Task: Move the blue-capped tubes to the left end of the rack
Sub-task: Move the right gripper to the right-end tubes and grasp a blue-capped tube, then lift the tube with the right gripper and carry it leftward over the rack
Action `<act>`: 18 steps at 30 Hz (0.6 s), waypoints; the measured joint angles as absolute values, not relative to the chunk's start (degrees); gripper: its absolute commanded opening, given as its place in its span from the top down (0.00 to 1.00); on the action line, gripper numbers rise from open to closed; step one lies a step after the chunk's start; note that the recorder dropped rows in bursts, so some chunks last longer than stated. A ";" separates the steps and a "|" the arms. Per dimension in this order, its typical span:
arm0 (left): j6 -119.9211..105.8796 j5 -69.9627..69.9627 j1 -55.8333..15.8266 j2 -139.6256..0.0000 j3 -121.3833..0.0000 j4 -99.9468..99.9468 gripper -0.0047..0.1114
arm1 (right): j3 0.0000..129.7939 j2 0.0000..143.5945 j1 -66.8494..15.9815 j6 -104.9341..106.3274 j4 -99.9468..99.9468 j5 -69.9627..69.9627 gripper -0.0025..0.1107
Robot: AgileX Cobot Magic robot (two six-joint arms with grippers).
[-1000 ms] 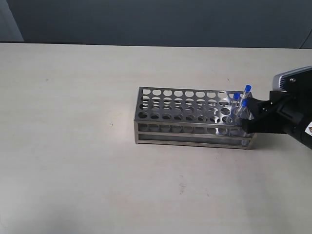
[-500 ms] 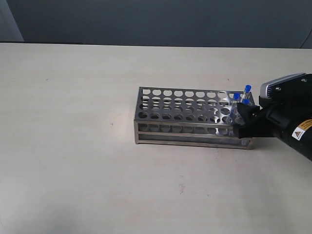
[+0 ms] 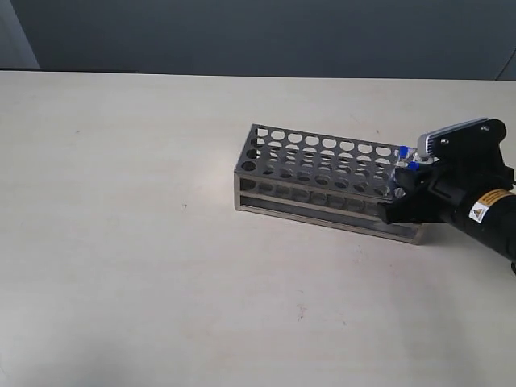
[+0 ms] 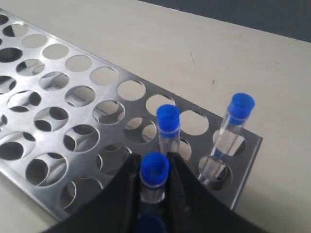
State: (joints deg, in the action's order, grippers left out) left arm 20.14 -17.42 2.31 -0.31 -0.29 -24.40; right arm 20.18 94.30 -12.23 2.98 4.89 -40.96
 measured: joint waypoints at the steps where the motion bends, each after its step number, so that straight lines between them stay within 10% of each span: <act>1: 20.14 -17.42 2.31 -0.31 -0.29 -24.40 0.96 | 20.18 93.37 -12.23 2.73 4.79 -39.72 0.97; 18: 20.14 -17.42 2.31 -0.31 -0.29 -24.40 0.96 | 20.18 76.96 -12.23 0.00 4.68 -32.07 0.98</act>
State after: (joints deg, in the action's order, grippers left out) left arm 20.14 -17.42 2.31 -0.31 -0.29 -24.40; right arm 20.18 76.96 -12.23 0.00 4.68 -32.07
